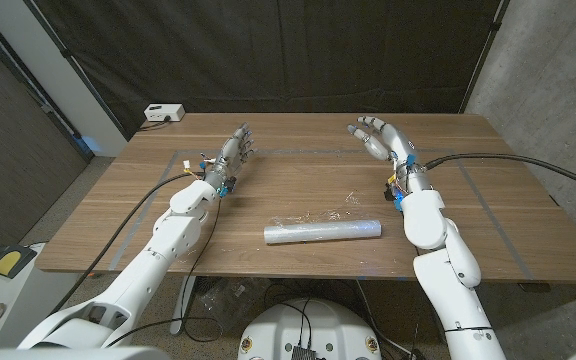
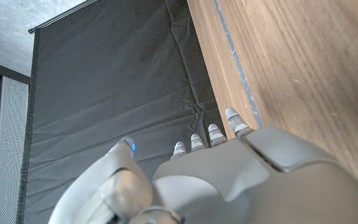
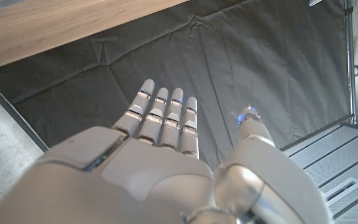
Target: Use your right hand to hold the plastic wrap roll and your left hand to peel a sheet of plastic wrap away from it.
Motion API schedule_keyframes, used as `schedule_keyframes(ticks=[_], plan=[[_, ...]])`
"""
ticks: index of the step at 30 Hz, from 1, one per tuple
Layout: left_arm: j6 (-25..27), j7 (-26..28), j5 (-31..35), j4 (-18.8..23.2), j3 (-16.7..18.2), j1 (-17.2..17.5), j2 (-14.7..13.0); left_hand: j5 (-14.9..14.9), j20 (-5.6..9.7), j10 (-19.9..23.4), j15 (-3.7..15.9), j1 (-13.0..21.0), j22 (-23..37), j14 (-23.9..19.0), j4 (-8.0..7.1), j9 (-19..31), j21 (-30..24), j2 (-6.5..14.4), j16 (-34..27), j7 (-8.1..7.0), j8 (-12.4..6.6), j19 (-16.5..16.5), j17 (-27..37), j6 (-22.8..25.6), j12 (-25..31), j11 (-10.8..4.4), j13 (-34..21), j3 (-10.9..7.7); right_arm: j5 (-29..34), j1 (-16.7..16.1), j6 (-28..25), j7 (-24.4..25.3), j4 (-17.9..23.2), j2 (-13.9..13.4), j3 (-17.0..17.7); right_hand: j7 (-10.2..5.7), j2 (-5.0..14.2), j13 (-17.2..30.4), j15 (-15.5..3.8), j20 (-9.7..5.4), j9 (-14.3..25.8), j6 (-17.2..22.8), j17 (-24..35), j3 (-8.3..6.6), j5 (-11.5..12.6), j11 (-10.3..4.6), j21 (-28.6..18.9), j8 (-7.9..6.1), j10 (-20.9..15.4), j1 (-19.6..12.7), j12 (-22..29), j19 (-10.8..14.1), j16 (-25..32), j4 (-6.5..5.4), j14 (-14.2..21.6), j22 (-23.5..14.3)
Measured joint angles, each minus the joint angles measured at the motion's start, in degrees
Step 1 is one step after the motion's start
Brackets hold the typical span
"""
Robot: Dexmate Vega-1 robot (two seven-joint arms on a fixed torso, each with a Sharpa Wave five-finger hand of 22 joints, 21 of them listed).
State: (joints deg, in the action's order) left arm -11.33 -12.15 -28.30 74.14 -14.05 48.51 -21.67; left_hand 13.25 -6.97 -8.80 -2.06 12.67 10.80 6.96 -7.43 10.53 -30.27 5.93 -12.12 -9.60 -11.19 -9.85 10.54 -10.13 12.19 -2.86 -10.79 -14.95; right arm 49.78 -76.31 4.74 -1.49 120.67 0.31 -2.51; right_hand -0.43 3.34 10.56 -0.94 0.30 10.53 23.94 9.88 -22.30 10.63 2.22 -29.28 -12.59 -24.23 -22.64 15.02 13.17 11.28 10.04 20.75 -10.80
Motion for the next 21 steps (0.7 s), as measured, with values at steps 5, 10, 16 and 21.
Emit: schedule_keyframes(ticks=[5,10,16,21], plan=[[-0.20,-0.47,-0.06,-0.72,-0.13,-0.43,0.18,0.00,0.00,0.22,0.00,0.00,0.00,0.00,0.00,0.00,0.00,0.00,0.00,0.00,0.00,0.00,0.00,0.00,0.00,0.22,0.00,0.00,2.30,-1.15,-1.49,-0.89,1.92,-0.16,-0.89,-0.09,-0.53,0.00,0.00,0.22,0.00,-0.53,0.00,0.00,0.00,-0.10,0.00,0.32,0.57,-0.53,-0.25,0.22,-0.07,0.00,0.00,0.00],[-0.79,-1.58,-0.43,-1.54,-0.40,-0.99,0.36,0.00,0.00,0.30,0.00,0.00,0.00,0.01,0.00,0.00,0.13,0.00,0.27,0.00,0.00,0.00,0.00,0.00,0.00,0.30,0.00,0.00,5.15,-3.08,-3.77,-2.71,6.17,-0.51,-2.82,-0.21,-0.76,0.00,0.01,0.22,0.00,-1.11,0.00,0.00,0.00,-0.28,0.00,0.55,0.75,-0.75,-0.26,0.21,-0.28,0.00,-0.01,0.01],[-1.20,-2.29,-0.61,-2.58,-0.78,-1.65,0.54,0.00,0.00,0.30,0.00,0.00,0.00,0.01,0.00,0.00,0.41,0.00,0.27,0.00,0.00,0.00,0.26,0.00,0.00,0.30,0.00,0.00,8.88,-4.01,-7.16,-6.32,9.39,-0.89,-4.33,-0.29,-1.09,0.25,-0.21,0.23,-0.01,-1.36,0.00,0.00,0.00,-0.28,0.00,0.55,0.75,-1.09,-0.67,0.63,-0.28,0.00,-0.24,0.01],[-1.49,-2.81,-0.67,-3.56,-1.17,-2.21,0.71,0.00,0.00,0.30,0.00,0.00,0.00,0.01,0.00,0.00,0.40,0.00,0.27,0.00,0.00,0.00,0.28,0.00,0.00,0.30,0.01,0.00,12.54,-4.39,-10.48,-10.69,12.21,-1.26,-5.75,-0.09,-1.47,0.25,-0.39,0.72,-0.01,-1.56,0.00,-0.25,0.00,-0.08,0.00,0.95,0.96,-1.47,-0.67,1.13,-0.47,-0.25,-0.05,0.01]])
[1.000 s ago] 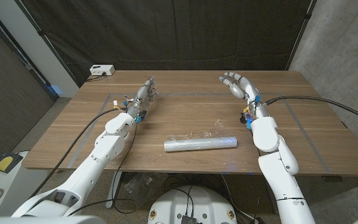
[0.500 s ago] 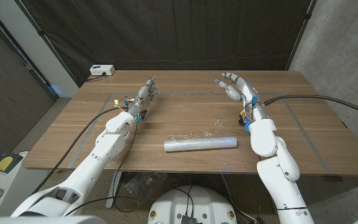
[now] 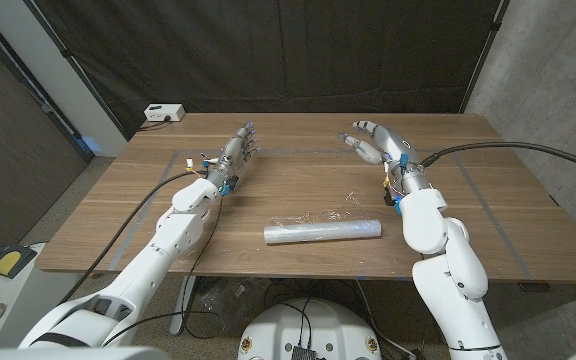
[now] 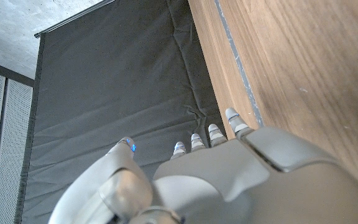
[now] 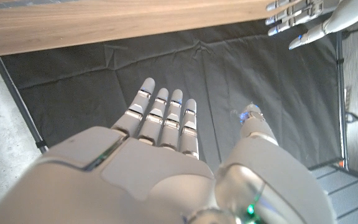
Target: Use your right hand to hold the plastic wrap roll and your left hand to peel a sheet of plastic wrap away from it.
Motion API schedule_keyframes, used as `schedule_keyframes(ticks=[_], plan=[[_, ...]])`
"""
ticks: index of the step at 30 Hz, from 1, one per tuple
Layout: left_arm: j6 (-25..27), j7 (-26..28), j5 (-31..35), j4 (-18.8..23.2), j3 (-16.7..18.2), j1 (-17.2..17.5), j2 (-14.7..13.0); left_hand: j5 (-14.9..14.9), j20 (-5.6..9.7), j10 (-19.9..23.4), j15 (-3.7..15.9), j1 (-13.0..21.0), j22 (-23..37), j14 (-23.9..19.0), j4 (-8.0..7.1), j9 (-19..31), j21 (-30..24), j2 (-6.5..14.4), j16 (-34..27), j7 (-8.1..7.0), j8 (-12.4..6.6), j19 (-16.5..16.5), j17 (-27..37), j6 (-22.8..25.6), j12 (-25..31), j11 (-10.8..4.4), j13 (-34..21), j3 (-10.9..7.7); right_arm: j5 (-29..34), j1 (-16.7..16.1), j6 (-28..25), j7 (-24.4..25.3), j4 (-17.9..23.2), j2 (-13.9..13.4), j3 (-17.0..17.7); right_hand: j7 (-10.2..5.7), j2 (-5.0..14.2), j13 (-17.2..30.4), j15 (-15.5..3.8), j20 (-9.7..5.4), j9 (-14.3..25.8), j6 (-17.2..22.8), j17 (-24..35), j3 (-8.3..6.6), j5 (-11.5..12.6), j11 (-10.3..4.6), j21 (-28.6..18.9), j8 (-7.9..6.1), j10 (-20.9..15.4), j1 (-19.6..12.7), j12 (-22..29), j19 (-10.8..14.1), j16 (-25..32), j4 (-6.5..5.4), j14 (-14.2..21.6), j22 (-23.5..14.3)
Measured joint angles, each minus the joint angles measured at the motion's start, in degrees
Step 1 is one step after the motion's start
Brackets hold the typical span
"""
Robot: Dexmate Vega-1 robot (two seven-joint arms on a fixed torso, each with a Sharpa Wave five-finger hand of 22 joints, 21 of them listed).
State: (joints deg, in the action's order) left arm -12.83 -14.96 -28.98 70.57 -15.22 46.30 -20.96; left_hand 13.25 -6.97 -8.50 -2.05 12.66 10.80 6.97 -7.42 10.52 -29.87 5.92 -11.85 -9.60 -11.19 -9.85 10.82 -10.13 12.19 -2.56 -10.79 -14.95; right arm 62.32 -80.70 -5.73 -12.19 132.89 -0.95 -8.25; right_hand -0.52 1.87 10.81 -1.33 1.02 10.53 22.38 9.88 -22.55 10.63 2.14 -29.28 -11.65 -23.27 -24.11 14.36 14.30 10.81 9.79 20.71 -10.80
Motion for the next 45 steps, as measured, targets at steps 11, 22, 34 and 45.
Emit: schedule_keyframes(ticks=[11,22,34,45], plan=[[-0.61,-1.08,-0.09,-1.96,-0.71,-1.05,0.16,0.00,0.00,0.00,0.00,0.00,0.00,0.00,-0.17,0.00,0.22,0.00,0.21,0.00,0.00,0.00,0.00,0.00,0.00,0.00,0.00,0.16,9.55,0.82,-6.10,-12.34,5.85,-1.07,-4.01,0.02,-0.04,0.00,-0.20,0.00,0.00,-0.01,0.13,0.01,0.00,0.00,0.00,0.23,-0.01,-0.04,0.00,-0.01,-0.03,0.00,-0.19,0.00],[-0.92,-1.57,-0.09,-2.88,-1.17,-1.67,0.00,0.00,0.00,0.00,0.00,0.00,0.00,0.00,0.08,0.00,0.22,0.00,0.21,0.00,0.00,0.00,0.00,0.00,0.00,0.00,0.00,0.41,19.11,2.16,-9.14,-23.26,9.57,-0.69,-8.35,-0.10,-0.34,-0.01,-0.66,0.00,0.00,-0.51,0.13,-0.23,0.00,-0.11,0.00,0.23,0.50,-0.34,-0.44,-0.01,-0.03,-0.23,-0.66,0.15],[-0.92,-2.15,0.12,-3.43,-1.83,-2.34,-0.26,0.00,0.00,0.21,0.00,0.00,0.00,0.00,0.08,0.00,0.44,0.00,0.20,0.00,0.00,0.00,-0.01,0.00,0.00,-0.21,0.00,0.41,29.31,4.91,-9.72,-35.76,11.56,1.49,-12.96,-0.29,-0.79,-0.01,-1.03,-0.06,0.00,-1.95,0.12,-0.22,-0.27,-0.63,0.00,0.66,1.62,-0.79,-0.91,0.04,-0.22,-0.23,-1.04,0.14],[-0.68,-2.57,0.38,-3.49,-2.34,-2.73,-0.39,0.00,0.00,0.20,0.00,0.00,0.00,0.00,0.08,0.00,0.44,0.00,0.19,0.00,0.00,0.00,-0.01,0.00,0.00,-0.22,0.00,0.40,37.22,7.70,-7.90,-45.85,11.09,2.72,-16.37,-0.11,-1.17,-0.01,-1.08,-0.32,0.29,-2.57,0.12,-0.22,-0.28,-0.91,0.28,0.66,2.54,-1.17,-1.33,0.30,-0.44,-0.23,-1.58,0.14]])
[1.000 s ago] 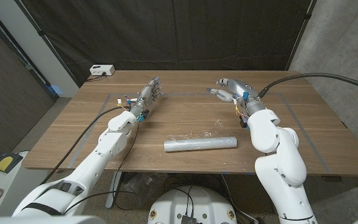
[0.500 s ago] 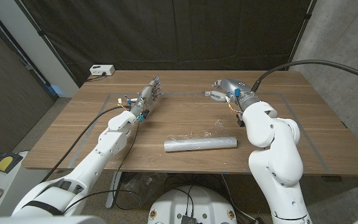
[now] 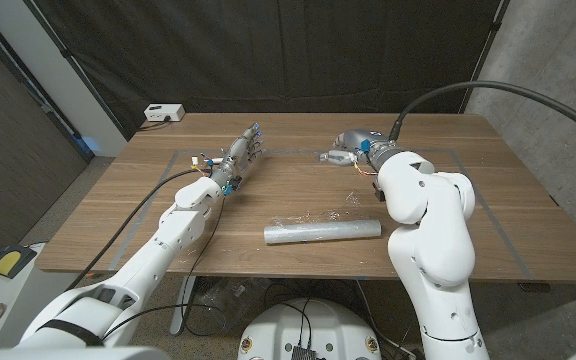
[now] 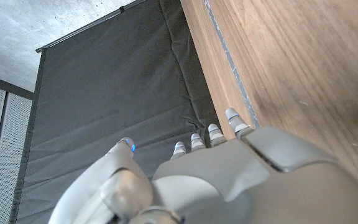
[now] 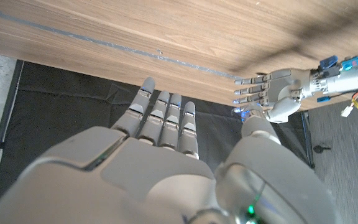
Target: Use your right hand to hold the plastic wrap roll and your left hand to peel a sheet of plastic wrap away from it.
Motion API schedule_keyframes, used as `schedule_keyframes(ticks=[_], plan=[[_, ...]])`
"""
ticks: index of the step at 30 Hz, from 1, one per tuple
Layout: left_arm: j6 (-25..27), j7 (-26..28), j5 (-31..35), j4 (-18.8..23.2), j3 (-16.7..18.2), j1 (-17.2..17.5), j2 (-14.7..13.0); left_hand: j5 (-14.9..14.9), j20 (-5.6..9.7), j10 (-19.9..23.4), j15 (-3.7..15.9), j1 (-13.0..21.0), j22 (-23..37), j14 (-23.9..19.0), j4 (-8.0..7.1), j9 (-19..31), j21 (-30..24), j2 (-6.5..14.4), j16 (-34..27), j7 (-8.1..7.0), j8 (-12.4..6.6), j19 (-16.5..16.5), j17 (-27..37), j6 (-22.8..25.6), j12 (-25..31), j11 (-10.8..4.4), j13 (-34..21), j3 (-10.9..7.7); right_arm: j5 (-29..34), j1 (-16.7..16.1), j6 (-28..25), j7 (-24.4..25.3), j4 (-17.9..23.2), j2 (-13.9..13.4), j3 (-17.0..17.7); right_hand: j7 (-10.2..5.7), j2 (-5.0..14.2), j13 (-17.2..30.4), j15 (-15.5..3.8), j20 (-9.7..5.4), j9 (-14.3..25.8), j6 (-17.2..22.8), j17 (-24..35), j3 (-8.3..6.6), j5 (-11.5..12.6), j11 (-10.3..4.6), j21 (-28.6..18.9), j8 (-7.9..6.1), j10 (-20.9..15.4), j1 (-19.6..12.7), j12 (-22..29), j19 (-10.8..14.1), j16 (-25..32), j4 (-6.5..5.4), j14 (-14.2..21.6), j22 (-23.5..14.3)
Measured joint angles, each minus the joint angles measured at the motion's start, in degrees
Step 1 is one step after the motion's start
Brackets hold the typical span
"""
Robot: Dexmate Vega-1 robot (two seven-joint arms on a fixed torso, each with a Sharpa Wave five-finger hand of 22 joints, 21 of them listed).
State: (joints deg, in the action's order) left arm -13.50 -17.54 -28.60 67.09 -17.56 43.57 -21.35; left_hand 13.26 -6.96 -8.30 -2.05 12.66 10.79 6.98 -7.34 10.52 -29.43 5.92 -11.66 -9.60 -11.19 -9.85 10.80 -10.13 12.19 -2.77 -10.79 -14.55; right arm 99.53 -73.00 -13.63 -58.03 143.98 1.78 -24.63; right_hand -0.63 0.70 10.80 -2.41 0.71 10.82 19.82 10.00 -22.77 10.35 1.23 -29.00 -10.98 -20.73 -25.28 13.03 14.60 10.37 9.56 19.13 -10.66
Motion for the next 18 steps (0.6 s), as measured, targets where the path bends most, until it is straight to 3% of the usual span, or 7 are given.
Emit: schedule_keyframes(ticks=[12,18], plan=[[0.10,-0.48,0.10,-0.29,-0.46,-0.46,-0.03,0.00,0.00,0.00,0.00,0.00,0.00,0.00,-0.25,0.00,0.22,0.00,0.25,0.00,0.00,0.00,-0.01,0.00,0.00,0.00,0.00,0.25,7.32,2.22,2.24,-10.06,-1.65,0.86,-2.93,0.08,-1.14,0.00,0.08,0.01,-0.01,-1.50,0.01,-0.66,0.00,-0.36,0.43,0.39,2.22,-2.05,-0.96,0.01,-0.21,0.66,-1.97,-0.01],[0.10,-0.52,0.11,-0.51,-0.61,-0.61,-0.01,0.00,0.00,0.00,0.00,0.00,0.29,0.00,-0.25,0.00,0.21,0.00,0.25,0.00,0.00,0.00,-0.01,0.00,0.00,0.00,0.00,0.24,10.19,2.40,2.87,-13.85,-1.86,0.94,-3.22,0.35,-2.97,0.00,0.17,3.42,-0.01,-3.72,0.01,-1.04,0.28,-0.64,0.88,0.50,4.12,-3.88,-1.39,1.52,-0.21,0.71,-3.44,0.29]])
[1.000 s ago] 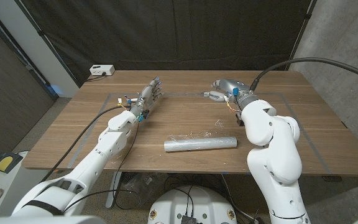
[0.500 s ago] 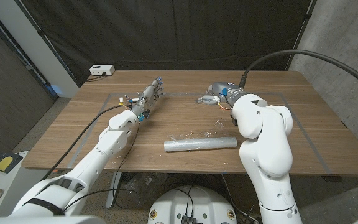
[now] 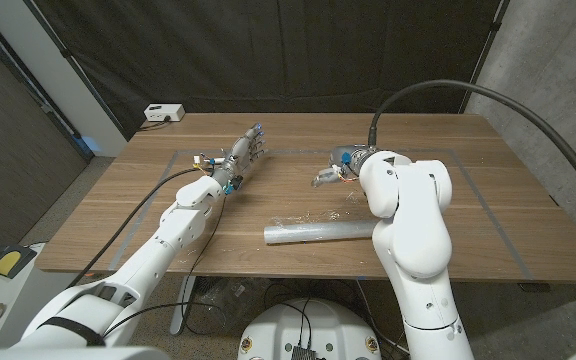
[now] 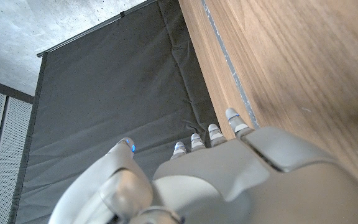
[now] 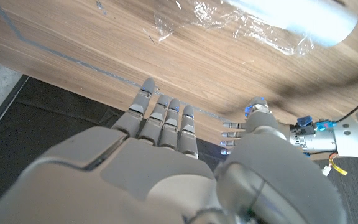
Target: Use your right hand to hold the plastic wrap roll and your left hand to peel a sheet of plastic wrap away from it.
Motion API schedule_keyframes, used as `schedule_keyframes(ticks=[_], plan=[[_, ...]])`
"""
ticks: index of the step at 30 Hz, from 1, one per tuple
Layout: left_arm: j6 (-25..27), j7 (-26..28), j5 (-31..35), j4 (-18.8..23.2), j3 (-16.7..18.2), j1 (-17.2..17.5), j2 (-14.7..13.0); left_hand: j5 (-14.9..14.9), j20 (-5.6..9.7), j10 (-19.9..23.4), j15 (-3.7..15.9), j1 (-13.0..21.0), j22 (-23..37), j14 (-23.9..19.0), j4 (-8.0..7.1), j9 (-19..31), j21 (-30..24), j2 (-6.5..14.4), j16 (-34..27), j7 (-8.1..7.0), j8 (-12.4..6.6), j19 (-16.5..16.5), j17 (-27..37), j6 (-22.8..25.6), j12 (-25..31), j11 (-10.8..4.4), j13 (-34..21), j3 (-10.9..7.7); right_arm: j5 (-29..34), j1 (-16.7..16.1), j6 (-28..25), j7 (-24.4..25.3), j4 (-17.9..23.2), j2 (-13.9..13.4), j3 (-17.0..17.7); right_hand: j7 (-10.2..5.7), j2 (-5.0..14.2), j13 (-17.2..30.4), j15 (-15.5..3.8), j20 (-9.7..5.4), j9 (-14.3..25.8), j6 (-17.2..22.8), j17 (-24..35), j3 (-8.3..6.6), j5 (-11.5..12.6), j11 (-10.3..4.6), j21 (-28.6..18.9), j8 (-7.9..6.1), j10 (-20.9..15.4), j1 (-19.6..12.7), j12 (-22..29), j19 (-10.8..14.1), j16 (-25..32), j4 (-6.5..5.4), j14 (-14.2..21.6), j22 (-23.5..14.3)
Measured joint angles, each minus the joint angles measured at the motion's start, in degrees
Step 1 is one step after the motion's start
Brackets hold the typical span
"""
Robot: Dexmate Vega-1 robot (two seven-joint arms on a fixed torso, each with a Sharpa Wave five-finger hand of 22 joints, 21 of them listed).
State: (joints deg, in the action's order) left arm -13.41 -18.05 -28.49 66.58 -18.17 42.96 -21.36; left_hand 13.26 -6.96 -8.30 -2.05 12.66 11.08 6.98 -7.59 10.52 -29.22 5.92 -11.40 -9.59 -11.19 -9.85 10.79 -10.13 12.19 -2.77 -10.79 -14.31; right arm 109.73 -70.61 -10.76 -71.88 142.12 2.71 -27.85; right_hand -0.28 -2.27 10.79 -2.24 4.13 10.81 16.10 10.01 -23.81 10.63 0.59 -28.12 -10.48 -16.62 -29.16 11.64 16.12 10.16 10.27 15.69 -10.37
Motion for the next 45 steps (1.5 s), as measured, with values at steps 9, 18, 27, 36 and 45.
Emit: schedule_keyframes(ticks=[9,18,27,36,45], plan=[[0.00,-0.27,0.06,-0.39,-0.19,-0.29,0.08,0.00,-0.31,0.00,0.00,-0.19,0.00,0.00,-0.23,0.00,0.21,-0.19,0.00,0.00,0.00,-0.32,0.00,0.00,0.00,0.00,0.00,0.23,3.09,1.00,0.37,-3.83,-1.69,0.61,-2.01,-0.13,-0.61,0.29,-0.09,0.67,0.00,-1.38,0.00,-0.93,0.37,-0.30,0.86,0.12,0.90,-2.61,-0.22,0.10,0.00,0.30,-1.14,0.25],[-0.08,-0.45,0.06,-0.78,-0.30,-0.70,0.14,0.00,-0.63,0.22,0.00,-0.33,0.00,0.00,-0.39,0.00,0.21,-0.33,0.00,0.00,0.00,0.01,0.00,0.00,0.00,0.22,0.00,0.39,5.83,1.45,0.97,-5.03,-3.14,-0.09,-4.03,-0.35,-2.23,0.28,-0.19,-4.39,-0.01,-1.16,-0.16,-2.68,1.06,-0.68,2.19,-0.56,0.60,-9.01,0.45,-0.22,0.23,0.63,-0.22,0.11],[-0.08,-0.58,0.05,-0.86,-0.40,-1.06,0.13,0.00,-0.62,0.22,0.00,-0.87,0.00,0.00,-0.31,0.00,0.21,-0.84,0.00,0.00,0.00,0.01,0.00,0.00,0.00,0.22,0.00,0.79,9.28,1.71,1.15,-4.36,-4.97,-1.61,-6.26,-2.76,-5.89,0.53,-0.08,-3.25,0.28,-0.19,0.00,-1.88,3.51,-4.09,3.78,-1.19,-0.39,-11.87,0.68,-1.96,0.23,-0.17,-0.33,0.09],[0.09,-0.66,0.04,-1.21,-0.52,-1.42,0.11,0.00,-0.62,0.21,0.32,-1.53,0.00,-0.32,-0.55,0.00,0.41,-0.18,-0.01,0.00,0.00,0.00,0.00,0.00,0.00,0.21,0.00,1.03,11.87,2.02,1.16,-2.94,-7.19,-3.08,-8.13,-5.63,-7.63,0.58,-0.03,-3.88,0.49,1.13,0.00,-0.68,6.22,-7.13,4.21,-2.18,-2.51,-14.64,1.79,-1.49,0.46,-0.08,0.25,-0.18],[0.15,-0.99,0.04,-2.17,-0.82,-2.11,0.33,0.00,-0.62,0.21,0.32,-1.54,0.00,-0.32,-0.78,0.00,0.40,-0.18,-0.01,0.00,0.00,0.00,0.00,0.00,0.00,0.21,0.00,1.26,13.44,2.24,1.16,-1.06,-9.17,-4.87,-9.96,-6.15,-8.19,0.82,-0.17,-5.79,0.54,3.06,0.00,1.24,7.83,-7.33,4.17,-2.70,-5.43,-16.78,2.78,0.43,0.89,-0.41,3.32,-0.45]])
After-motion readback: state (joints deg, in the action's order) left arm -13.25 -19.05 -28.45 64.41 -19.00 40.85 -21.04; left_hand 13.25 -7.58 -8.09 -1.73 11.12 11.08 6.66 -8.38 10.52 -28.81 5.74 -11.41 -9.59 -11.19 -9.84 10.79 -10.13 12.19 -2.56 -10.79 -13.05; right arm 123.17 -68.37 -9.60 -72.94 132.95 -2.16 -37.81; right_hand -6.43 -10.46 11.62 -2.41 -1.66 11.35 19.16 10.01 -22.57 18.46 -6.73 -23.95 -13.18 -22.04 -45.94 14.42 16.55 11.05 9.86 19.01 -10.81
